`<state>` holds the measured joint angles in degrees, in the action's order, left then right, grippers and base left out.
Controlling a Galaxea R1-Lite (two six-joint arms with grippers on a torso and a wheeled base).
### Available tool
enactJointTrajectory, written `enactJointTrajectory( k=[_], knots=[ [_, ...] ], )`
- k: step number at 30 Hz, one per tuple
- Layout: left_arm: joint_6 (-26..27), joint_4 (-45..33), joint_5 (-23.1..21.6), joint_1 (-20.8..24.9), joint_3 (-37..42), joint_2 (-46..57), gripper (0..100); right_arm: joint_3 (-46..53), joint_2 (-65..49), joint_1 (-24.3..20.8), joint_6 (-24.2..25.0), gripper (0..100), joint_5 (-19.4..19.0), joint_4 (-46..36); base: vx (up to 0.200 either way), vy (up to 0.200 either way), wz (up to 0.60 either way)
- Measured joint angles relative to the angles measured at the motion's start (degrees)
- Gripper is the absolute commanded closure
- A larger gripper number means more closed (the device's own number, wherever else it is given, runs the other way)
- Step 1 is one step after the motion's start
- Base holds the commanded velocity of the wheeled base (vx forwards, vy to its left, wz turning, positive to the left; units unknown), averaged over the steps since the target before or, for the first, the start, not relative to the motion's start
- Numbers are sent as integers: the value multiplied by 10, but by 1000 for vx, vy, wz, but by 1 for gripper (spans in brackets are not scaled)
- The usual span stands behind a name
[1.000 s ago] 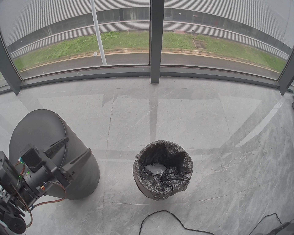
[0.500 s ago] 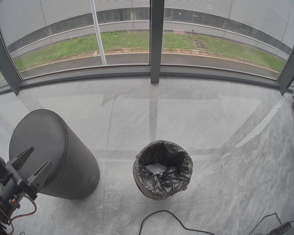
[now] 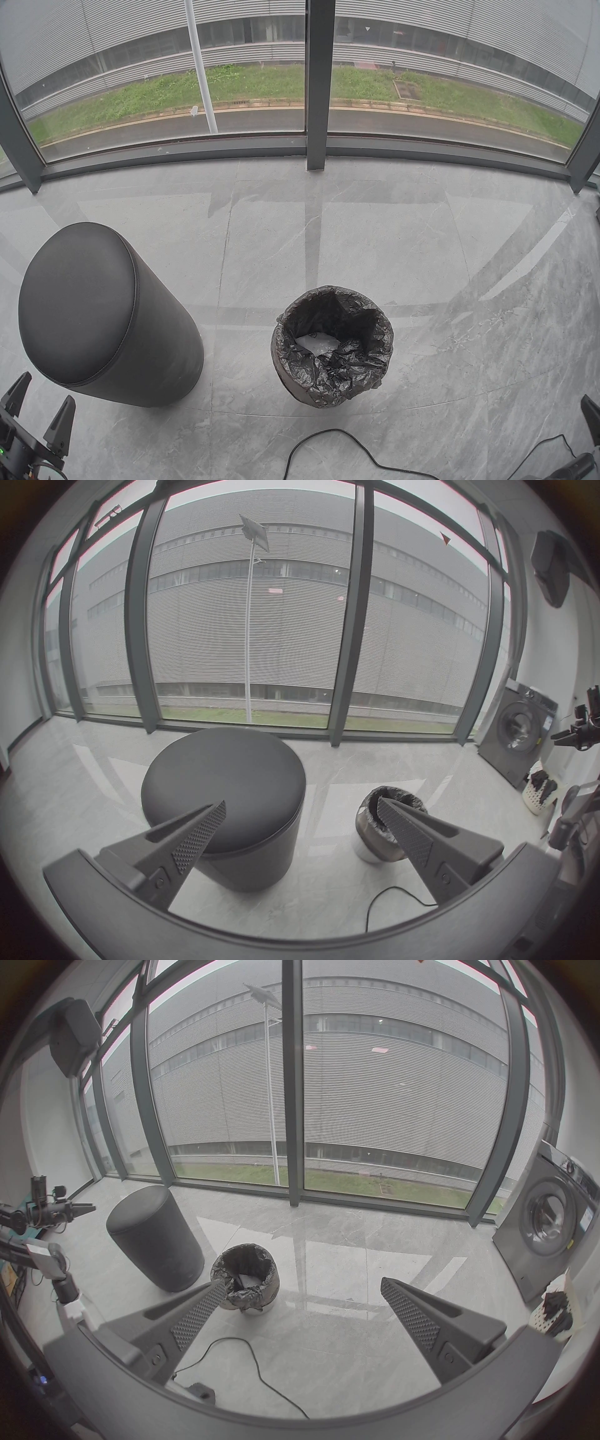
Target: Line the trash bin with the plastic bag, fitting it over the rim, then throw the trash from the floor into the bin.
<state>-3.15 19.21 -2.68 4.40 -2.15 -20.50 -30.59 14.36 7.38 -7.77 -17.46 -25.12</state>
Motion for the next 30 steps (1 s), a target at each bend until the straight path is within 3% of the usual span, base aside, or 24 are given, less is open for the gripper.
enactJointTrajectory(
  k=[7, 11, 16, 23, 26, 30],
  knots=[
    [16, -123, 40, -22, 10, 103, 0, 197, -39, -9, 49, 0, 28, 196, 0, 0, 0],
    [24, -183, 59, -34, 11, 153, 0, 268, -53, -7, 37, 0, 57, 262, 0, 0, 0],
    [25, -188, 67, -41, 11, 182, 0, 291, -77, 3, 0, 0, 99, 274, 0, 0, 0],
    [24, -188, 71, -44, 11, 195, 0, 295, -88, 6, 75, 0, 163, 257, 0, 0, 0],
    [24, -188, 71, -44, 11, 197, 0, 296, -90, -3, 73, 0, 165, 253, 0, 0, 0],
    [24, -188, 71, -44, 11, 198, 0, 296, -92, -50, 69, 0, 164, 250, 0, 0, 0]
  ],
)
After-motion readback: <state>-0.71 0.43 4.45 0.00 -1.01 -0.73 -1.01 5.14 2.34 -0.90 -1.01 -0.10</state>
